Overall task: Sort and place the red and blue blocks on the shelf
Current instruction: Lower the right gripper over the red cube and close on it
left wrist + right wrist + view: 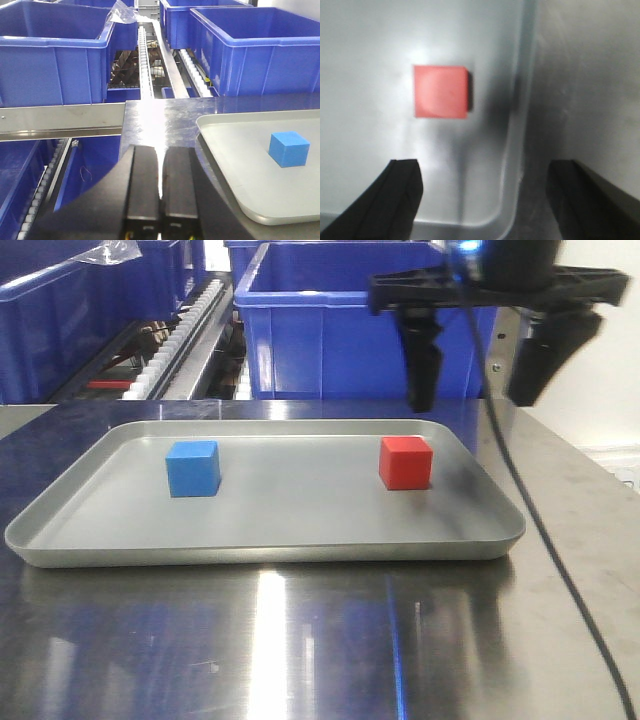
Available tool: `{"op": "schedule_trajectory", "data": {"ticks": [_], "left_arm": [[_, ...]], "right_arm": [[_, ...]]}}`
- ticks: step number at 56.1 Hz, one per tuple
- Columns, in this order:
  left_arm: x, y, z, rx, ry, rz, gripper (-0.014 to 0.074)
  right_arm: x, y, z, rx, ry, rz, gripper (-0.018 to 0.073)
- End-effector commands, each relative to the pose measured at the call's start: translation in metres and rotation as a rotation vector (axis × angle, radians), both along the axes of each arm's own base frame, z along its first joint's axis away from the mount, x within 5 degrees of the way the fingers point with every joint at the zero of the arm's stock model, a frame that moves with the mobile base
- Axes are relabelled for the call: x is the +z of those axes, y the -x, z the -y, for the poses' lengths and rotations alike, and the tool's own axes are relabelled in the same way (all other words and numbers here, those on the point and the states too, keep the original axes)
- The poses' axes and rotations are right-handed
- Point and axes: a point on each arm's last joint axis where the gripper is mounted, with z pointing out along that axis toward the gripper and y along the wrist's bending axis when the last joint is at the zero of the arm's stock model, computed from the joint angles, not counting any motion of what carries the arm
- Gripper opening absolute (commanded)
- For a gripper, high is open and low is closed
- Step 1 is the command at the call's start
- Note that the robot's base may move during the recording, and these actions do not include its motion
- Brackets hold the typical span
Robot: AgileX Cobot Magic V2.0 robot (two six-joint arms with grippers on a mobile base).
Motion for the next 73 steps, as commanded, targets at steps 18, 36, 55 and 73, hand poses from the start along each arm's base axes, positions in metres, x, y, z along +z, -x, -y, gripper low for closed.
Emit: {"op": "schedule_trajectory", "data": {"ticks": [18, 36, 55, 73], "left_arm": [[0.000, 0.001, 0.000, 0.001, 0.021, 0.076, 0.0080], [0.000, 0.001, 0.000, 0.001, 0.021, 0.076, 0.0080], [0.000, 0.001, 0.000, 0.001, 0.021, 0.076, 0.0080], [0.000, 0.001, 0.000, 0.001, 0.021, 0.076, 0.0080]], "right_arm": [[0.012, -0.029, -0.024, 0.070, -0.019, 0.013, 0.0614], [-0.008, -0.039, -0.028, 0.062, -0.024, -0.012, 0.0614], [-0.026, -0.049, -0.025, 0.040, -0.009, -0.043, 0.0614], [-0.027, -0.050, -0.028, 0.028, -0.053, -0.042, 0.0533]]}}
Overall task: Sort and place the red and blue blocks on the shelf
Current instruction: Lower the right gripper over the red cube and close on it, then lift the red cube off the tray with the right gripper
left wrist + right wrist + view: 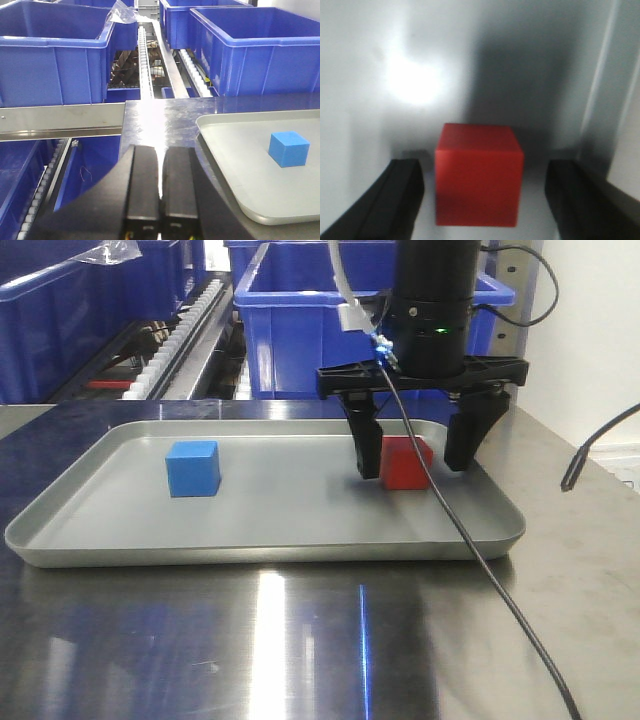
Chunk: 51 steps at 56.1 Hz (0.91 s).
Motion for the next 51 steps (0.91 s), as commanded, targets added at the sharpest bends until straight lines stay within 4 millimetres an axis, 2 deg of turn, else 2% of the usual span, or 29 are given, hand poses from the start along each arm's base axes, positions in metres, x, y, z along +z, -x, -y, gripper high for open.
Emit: {"op": "schedule_trajectory", "data": {"ticks": [1, 6, 10, 25, 31, 43, 51], "left_arm": [[0.000, 0.001, 0.000, 0.001, 0.021, 0.076, 0.0080], [0.000, 0.001, 0.000, 0.001, 0.021, 0.076, 0.0080], [0.000, 0.001, 0.000, 0.001, 0.021, 0.076, 0.0080], [0.000, 0.001, 0.000, 0.001, 0.021, 0.076, 0.0080], [0.000, 0.001, 0.000, 0.001, 0.021, 0.076, 0.0080], [0.000, 0.001, 0.000, 0.001, 0.021, 0.076, 0.0080], [0.000, 0.001, 0.000, 0.001, 0.021, 0.076, 0.0080]], "right_arm": [[0.034, 0.000, 0.002, -0.008, -0.066, 0.095, 0.0516], [0.034, 0.000, 0.002, -0.007, -0.069, 0.100, 0.0410], [0.034, 0.000, 0.002, -0.007, -0.068, 0.097, 0.0364], [0.034, 0.000, 0.002, -0.007, -0.062, 0.091, 0.0363], [0.039, 0.002, 0.003, 0.009, -0.063, 0.104, 0.0363], [0.067, 0.007, 0.011, 0.139, -0.045, 0.230, 0.0363], [0.092, 0.016, 0.020, 0.240, -0.074, 0.395, 0.0363]]}}
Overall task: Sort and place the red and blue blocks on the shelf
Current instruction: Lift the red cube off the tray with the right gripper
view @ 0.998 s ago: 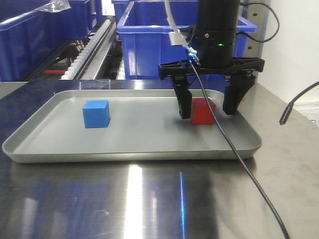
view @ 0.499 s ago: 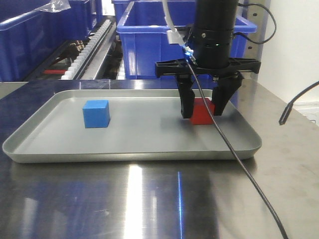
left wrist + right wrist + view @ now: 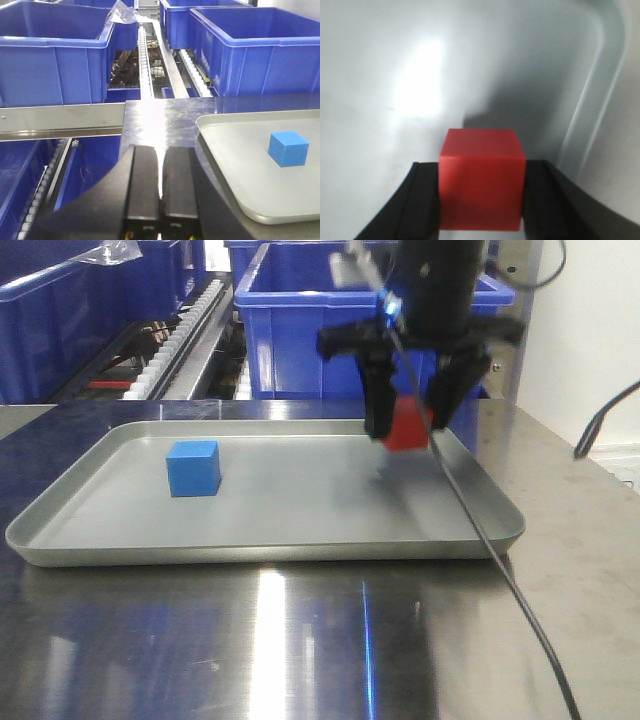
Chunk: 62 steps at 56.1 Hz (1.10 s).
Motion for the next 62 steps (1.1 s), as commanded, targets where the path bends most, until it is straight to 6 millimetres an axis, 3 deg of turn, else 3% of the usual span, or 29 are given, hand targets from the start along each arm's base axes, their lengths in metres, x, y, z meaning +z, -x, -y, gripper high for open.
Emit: {"op": "schedule_trajectory", "data": {"ticks": [1, 16, 27, 36, 47, 62], "left_arm": [[0.000, 0.001, 0.000, 0.001, 0.021, 0.076, 0.0080], [0.000, 0.001, 0.000, 0.001, 0.021, 0.076, 0.0080], [0.000, 0.001, 0.000, 0.001, 0.021, 0.076, 0.0080], [0.000, 0.001, 0.000, 0.001, 0.021, 0.076, 0.0080], [0.000, 0.001, 0.000, 0.001, 0.021, 0.076, 0.0080], [0.000, 0.001, 0.000, 0.001, 0.021, 0.076, 0.0080]], "right_arm": [[0.052, 0.008, 0.014, 0.061, -0.063, 0.222, 0.0363], [0.066, 0.030, 0.072, -0.003, -0.128, 0.434, 0.0363], [0.062, 0.062, 0.129, -0.090, -0.134, 0.567, 0.0363], [0.054, 0.098, 0.160, -0.185, -0.175, 0.667, 0.0361], [0.048, 0.150, 0.185, -0.269, -0.210, 0.823, 0.0361], [0.040, 0.221, 0.193, -0.257, -0.237, 0.967, 0.0361]]}}
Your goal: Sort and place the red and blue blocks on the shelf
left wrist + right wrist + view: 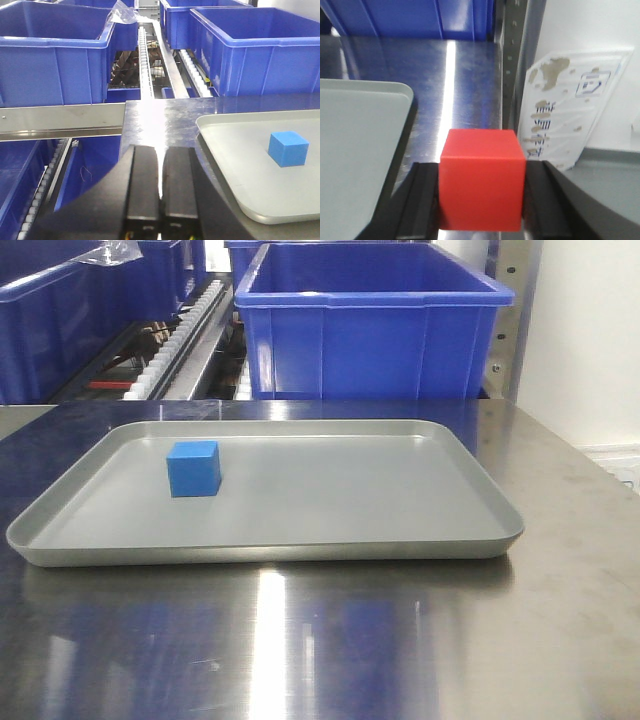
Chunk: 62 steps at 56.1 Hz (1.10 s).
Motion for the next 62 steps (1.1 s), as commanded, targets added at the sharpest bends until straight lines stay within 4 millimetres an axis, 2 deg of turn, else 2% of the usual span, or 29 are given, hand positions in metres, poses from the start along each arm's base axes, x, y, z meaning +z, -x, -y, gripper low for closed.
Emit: {"op": "schedule_trajectory", "data": {"ticks": [1, 9, 20, 62], "left_arm": [[0.000, 0.001, 0.000, 0.001, 0.021, 0.076, 0.0080], [0.000, 0.001, 0.000, 0.001, 0.021, 0.076, 0.0080], [0.000, 0.001, 0.000, 0.001, 0.021, 0.076, 0.0080], [0.000, 0.001, 0.000, 0.001, 0.021, 0.076, 0.0080]], "right_arm": [[0.018, 0.018, 0.003, -0.004, -0.003, 0.184, 0.0361], [0.019, 0.050, 0.006, -0.004, -0.014, 0.289, 0.0361], [0.022, 0.076, 0.009, -0.004, -0.024, 0.381, 0.0361], [0.023, 0.078, 0.009, -0.004, -0.025, 0.387, 0.0361]]}}
